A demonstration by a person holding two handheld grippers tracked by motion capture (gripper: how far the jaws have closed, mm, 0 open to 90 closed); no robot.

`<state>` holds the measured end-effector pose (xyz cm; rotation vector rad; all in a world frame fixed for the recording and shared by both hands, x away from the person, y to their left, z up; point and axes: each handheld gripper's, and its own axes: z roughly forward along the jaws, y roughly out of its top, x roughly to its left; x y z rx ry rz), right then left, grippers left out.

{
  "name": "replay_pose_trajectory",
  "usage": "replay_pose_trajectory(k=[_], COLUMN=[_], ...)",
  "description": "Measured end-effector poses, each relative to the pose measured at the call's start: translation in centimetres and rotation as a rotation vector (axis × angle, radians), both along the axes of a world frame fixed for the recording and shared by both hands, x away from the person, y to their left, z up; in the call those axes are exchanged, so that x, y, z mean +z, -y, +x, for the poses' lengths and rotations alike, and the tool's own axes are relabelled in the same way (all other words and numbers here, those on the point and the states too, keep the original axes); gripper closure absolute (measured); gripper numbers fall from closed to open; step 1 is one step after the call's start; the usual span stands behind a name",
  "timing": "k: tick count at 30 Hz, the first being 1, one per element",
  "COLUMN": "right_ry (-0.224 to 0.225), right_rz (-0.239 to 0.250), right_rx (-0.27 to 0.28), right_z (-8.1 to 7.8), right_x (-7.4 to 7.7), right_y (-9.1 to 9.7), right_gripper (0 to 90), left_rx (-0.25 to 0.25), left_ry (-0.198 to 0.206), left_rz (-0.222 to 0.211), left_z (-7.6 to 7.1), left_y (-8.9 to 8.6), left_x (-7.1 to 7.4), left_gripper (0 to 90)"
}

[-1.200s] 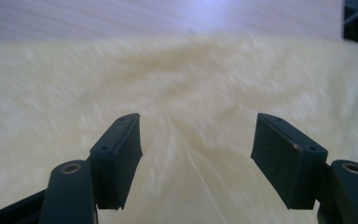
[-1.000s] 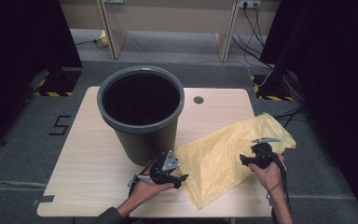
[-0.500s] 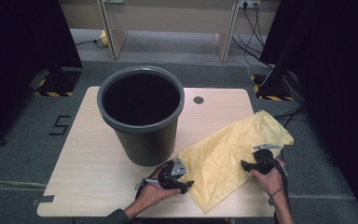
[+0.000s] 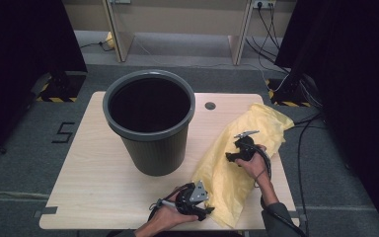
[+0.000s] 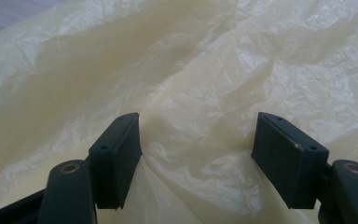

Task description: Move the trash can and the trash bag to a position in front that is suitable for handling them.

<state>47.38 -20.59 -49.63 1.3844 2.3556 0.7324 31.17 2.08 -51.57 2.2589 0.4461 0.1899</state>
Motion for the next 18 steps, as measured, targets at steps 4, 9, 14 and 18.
replay_pose_trajectory(k=[4,9,14,18], right_ry=[0.001,0.033,0.067,0.064], right_rz=[0.001,0.057,0.025,-0.02], right_rx=[0.091,0.088,-0.035,-0.103], right_z=[0.1,-0.4,-3.0,-4.9], right_x=[0.0,1.7,4.1,3.4], right_y=[-1.9,-2.3,0.1,2.5], right_gripper=[33.5,34.9,33.1,32.8], left_rx=[-0.024,-0.018,0.059,0.184], left_ry=[-0.001,0.021,0.07,0.062], left_rz=[0.003,-0.096,-0.145,-0.097], left_z=[0.0,0.4,1.8,3.2], left_y=[-0.2,-2.0,-5.5,-8.1], left_x=[0.0,1.3,3.2,2.7], left_gripper=[38.4,33.6,31.4,32.3])
